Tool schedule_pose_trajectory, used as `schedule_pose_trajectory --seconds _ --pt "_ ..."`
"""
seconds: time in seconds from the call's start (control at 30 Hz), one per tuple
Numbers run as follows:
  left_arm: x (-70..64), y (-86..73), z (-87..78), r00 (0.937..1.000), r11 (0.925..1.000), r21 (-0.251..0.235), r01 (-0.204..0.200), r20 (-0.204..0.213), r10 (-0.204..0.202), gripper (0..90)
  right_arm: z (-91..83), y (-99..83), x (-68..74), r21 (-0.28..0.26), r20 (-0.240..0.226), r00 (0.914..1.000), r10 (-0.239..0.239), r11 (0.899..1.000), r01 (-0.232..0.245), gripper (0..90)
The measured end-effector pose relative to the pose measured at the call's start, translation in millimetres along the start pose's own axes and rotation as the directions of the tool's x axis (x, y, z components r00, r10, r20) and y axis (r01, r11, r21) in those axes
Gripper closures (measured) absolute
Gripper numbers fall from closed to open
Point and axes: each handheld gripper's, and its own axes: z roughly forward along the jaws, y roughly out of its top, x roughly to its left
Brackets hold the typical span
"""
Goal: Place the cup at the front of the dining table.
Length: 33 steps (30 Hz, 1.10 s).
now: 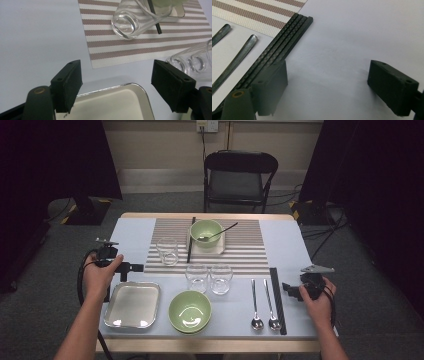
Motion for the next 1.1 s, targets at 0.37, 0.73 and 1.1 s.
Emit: schedule_pose_trajectory --seconds 0.37,0.73,1.1 --pt "-1.5 -5.3 -2.0 0.9994 0.9995 0.006 -0.032 0.01 0.032 23.4 0.0 0.0 0.0 0.0 0.0 1.0 0.0 1.0 0.0 15.0" --pt "2.9 -12.0 -4.7 0.9992 0.9992 0.009 -0.039 0.014 0.039 23.6 0.0 0.0 0.0 0.0 0.0 1.0 -0.001 1.0 0.001 15.0" --pt "6.0 -20.6 -8.2 0.998 0.9983 0.016 -0.055 0.031 0.055 23.5 0.0 0.1 0.0 0.001 -0.001 1.0 -0.002 1.0 0.002 15.0"
